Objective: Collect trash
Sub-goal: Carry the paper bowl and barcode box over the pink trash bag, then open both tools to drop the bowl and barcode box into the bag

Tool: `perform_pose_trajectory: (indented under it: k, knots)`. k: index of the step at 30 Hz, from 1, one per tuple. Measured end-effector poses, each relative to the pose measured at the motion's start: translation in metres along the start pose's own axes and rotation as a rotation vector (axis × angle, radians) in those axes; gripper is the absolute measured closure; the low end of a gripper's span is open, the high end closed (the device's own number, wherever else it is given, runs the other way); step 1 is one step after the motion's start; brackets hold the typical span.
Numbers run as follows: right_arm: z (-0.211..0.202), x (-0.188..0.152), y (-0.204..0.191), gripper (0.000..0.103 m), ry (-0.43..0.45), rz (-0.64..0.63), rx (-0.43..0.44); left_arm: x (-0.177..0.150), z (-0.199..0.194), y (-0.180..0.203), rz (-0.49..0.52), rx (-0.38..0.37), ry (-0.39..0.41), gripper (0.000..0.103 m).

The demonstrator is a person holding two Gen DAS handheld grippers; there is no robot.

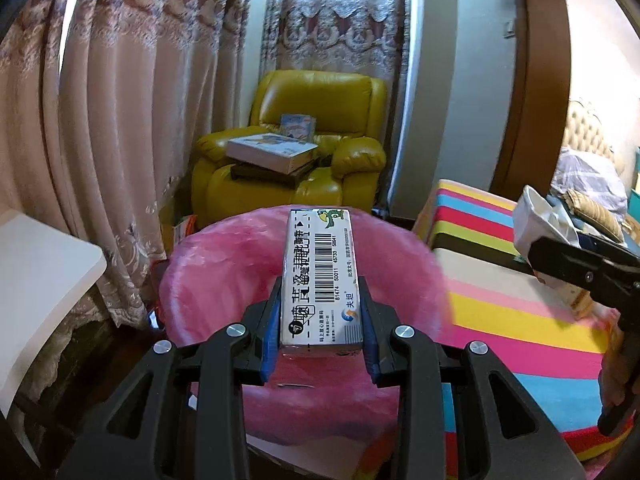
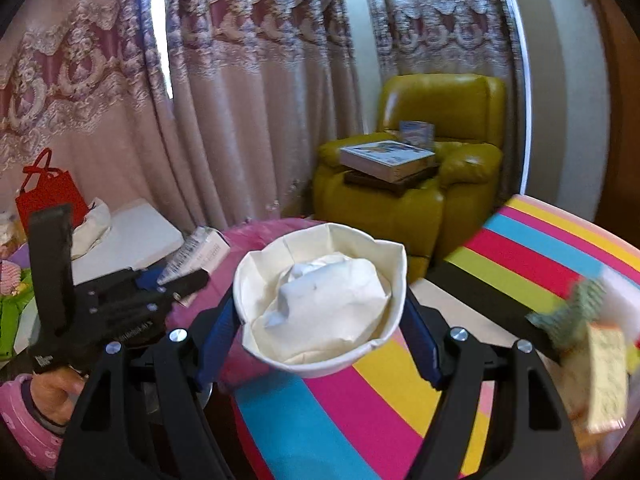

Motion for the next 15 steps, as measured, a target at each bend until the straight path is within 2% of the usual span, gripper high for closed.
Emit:
perform_pose_trajectory:
  k: [4, 7, 11, 13, 15]
  knots:
    - [0.033, 0.007, -0.012, 0.03, -0.028, -0.027, 0.008, 0.001, 0.013, -0.022, -0.049, -0.01, -0.011, 0.071]
    - [0.056, 0.006, -0.016, 0.03, -0.054, -0.03, 0.012, 0.0, 0.019, -0.032, -0.058, 0.013, -0.01, 0.071]
    - [0.075, 0.006, -0.019, 0.029, -0.078, -0.035, 0.038, -0.002, 0.028, -0.041, -0.065, 0.001, -0.017, 0.071]
    - [0.077, 0.006, -0.017, 0.023, -0.082, -0.016, 0.049, -0.004, 0.03, -0.047, -0.066, 0.021, -0.017, 0.065]
    - [0.072, 0.008, -0.012, 0.019, -0.063, 0.019, 0.05, -0.006, 0.029, -0.051, -0.084, 0.036, -0.012, 0.033]
Point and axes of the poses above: each gripper's, at about its wrist camera, not at the fingertips, and z roughly the way its jaws point, y to its right, x to its top, the point moved 6 cm from there along z, roughly the way its jaws point, and after that the axes turned 3 degrees about z, right-handed, at the moved point
